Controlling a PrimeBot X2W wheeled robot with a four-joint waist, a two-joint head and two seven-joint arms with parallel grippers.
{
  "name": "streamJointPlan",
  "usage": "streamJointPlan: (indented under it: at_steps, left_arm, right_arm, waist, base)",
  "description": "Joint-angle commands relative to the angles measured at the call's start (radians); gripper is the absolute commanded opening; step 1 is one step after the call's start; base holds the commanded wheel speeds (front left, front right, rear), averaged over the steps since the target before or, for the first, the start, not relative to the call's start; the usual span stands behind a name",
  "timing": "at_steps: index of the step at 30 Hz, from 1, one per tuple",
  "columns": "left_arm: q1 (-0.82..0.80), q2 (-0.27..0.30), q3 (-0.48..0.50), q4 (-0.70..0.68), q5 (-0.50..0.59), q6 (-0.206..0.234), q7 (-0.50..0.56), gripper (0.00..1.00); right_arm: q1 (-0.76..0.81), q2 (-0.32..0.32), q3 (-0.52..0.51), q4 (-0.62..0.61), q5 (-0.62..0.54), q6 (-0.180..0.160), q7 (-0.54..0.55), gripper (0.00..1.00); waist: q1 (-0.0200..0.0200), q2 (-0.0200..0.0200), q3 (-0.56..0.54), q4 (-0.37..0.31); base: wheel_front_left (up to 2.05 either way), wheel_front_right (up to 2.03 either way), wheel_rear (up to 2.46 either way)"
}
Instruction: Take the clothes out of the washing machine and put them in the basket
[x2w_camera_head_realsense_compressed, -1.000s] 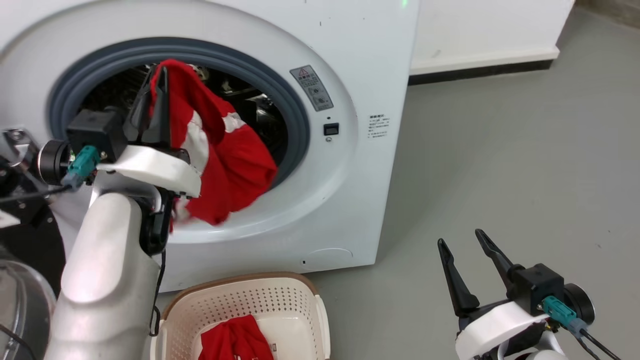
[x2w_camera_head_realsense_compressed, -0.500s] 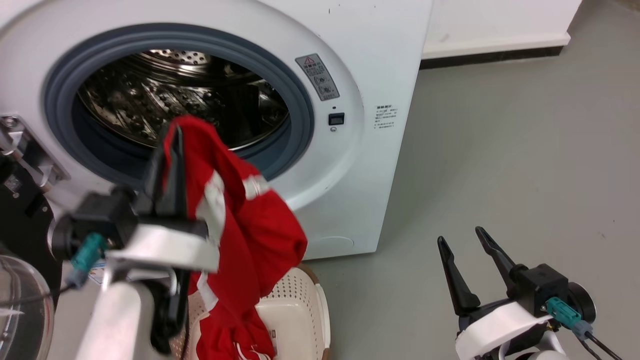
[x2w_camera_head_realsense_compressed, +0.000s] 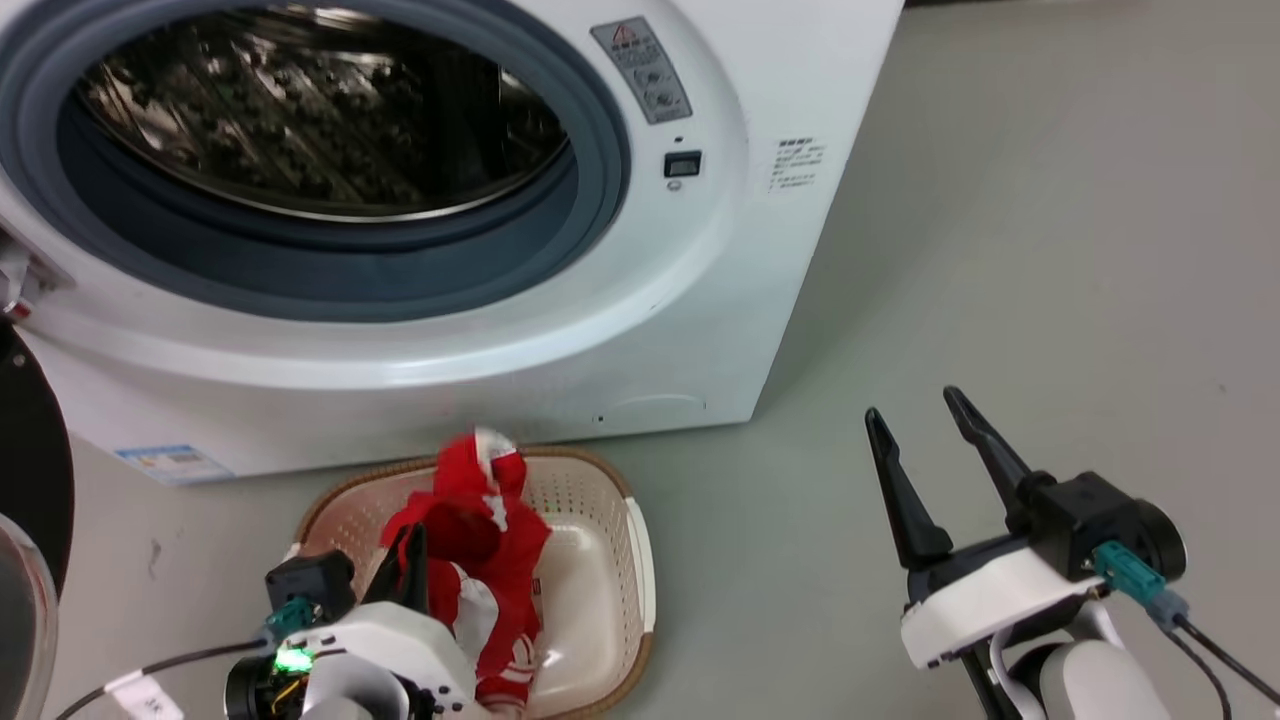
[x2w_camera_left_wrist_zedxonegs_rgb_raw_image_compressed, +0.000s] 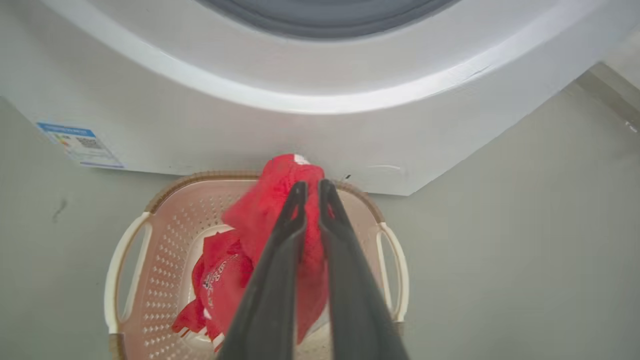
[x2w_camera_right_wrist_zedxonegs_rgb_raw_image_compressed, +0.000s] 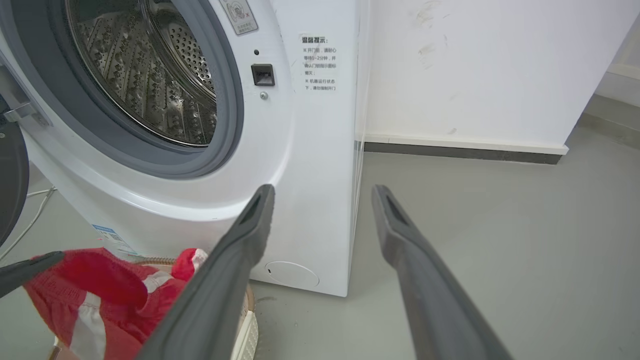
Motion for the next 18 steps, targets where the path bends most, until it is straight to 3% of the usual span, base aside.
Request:
streamJointPlan:
  at_steps: [1, 9, 18]
  left_arm:
    - [-0.045, -0.004, 0.001, 0.065, -0.001, -0.008, -0.017, 0.0]
    - [-0.266, -0.029, -0.006, 0.452, -0.005, -0.026, -0.053, 0.0]
    - [-0.42, -0.01, -0.005, 0.657, 0.003, -0.019, -0.061, 0.0]
  right_arm:
    - [-0.024, 0.001, 0.003, -0.004, -0.001, -0.001, -0.004, 1.0]
    - [-0.091, 0.001, -0.002, -0.017, -0.034, -0.001, -0.01, 1.0]
    - [-0.154, 0.001, 0.006, -0.018, -0.02, -0.001, -0.041, 1.0]
  waist:
    - [-0.0001, -0.0001, 0.045, 0.01]
    - [-0.0001, -0.0001, 0.198, 0.012]
    - [-0.0001, -0.0001, 0.378, -0.039]
  base:
    - [0.0, 0.0, 0.0]
    - [0.0, 0.0, 0.0]
    - [0.0, 0.0, 0.0]
